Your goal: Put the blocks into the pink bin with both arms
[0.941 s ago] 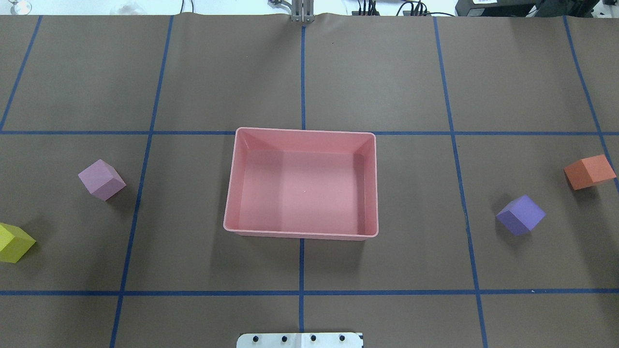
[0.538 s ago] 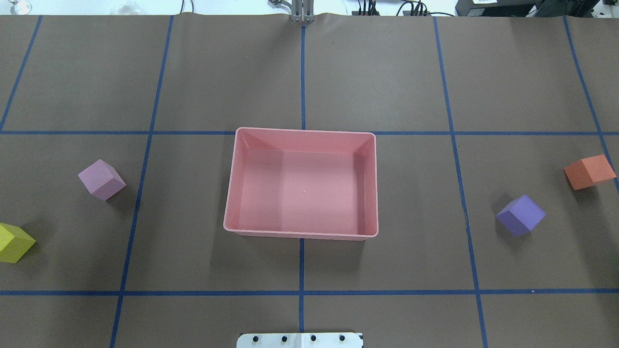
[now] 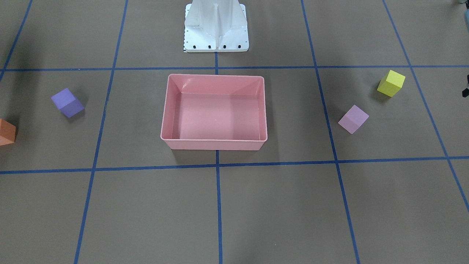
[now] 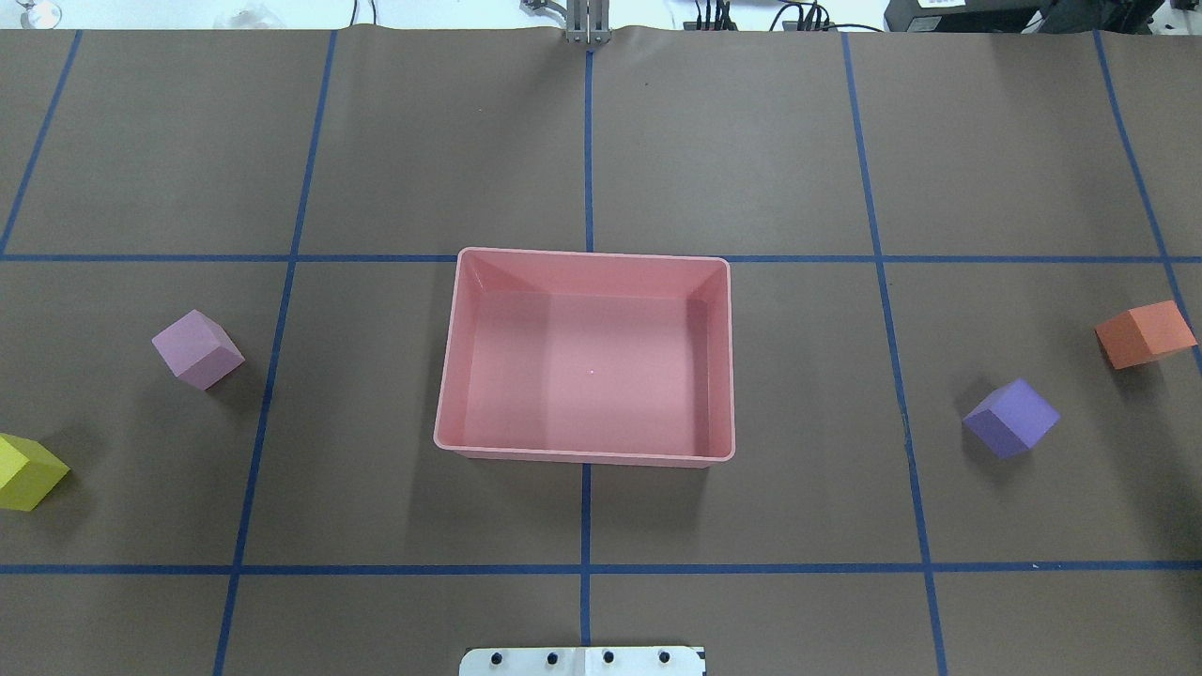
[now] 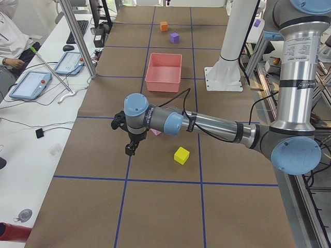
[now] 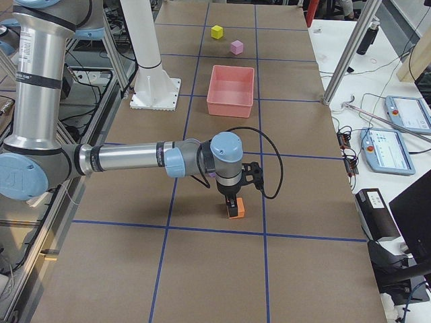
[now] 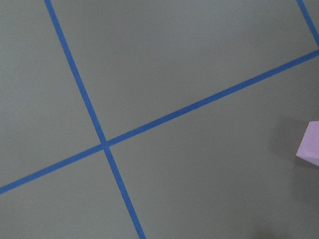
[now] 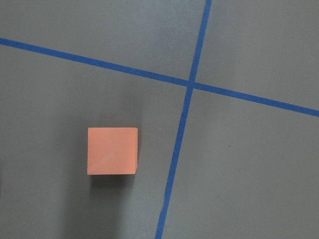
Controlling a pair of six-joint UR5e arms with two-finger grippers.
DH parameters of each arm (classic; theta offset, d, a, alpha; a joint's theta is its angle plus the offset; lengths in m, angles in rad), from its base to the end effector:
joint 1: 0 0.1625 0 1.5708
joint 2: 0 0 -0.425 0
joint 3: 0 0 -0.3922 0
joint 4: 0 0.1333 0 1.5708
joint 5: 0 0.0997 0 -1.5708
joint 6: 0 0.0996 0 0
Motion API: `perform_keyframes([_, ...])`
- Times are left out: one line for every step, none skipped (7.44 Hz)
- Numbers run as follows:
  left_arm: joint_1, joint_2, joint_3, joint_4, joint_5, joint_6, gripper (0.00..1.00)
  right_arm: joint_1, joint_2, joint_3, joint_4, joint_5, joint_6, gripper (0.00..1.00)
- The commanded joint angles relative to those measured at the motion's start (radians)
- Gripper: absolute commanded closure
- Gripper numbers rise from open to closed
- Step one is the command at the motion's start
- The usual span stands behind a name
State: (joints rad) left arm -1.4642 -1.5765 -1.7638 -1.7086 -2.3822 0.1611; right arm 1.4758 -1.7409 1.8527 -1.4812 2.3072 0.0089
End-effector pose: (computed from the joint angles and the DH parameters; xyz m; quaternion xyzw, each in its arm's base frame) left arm -0.0071 -0.5073 0.5419 0.1644 0.3848 0.1864 0.8889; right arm 0.0253 -0.4346 0.5900 0.0751 -0.3625 -0.0761 0.9258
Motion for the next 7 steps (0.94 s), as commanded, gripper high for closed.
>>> perform_keyframes([0.094, -0.011, 0.001, -0.08, 0.003, -0.079, 0.0, -0.081, 0.046, 0.0, 0.025, 0.0, 0.124, 0.0])
perform_keyframes([0.196, -0.022, -0.003, -0.082, 0.009, -0.087, 0.0, -0.103, 0.066, 0.0, 0.027, 0.0, 0.155, 0.0])
perform_keyframes([0.252, -0.037, -0.003, -0.095, 0.008, -0.087, 0.0, -0.117, 0.078, 0.0, 0.025, 0.0, 0.16, 0.0])
perform_keyframes([0.296, -0.04, -0.003, -0.135, 0.009, -0.089, 0.0, -0.124, 0.083, 0.0, 0.025, 0.0, 0.16, 0.0])
perform_keyframes([0.344, -0.04, 0.006, -0.179, 0.011, -0.101, 0.0, -0.127, 0.081, 0.0, 0.027, 0.0, 0.16, 0.0])
perform_keyframes([0.387, -0.045, 0.004, -0.203, 0.027, -0.165, 0.0, -0.127, 0.081, 0.0, 0.025, 0.0, 0.16, 0.0])
perform_keyframes([0.454, -0.045, 0.004, -0.267, 0.11, -0.24, 0.0, -0.134, 0.083, 0.0, 0.025, 0.0, 0.16, 0.0])
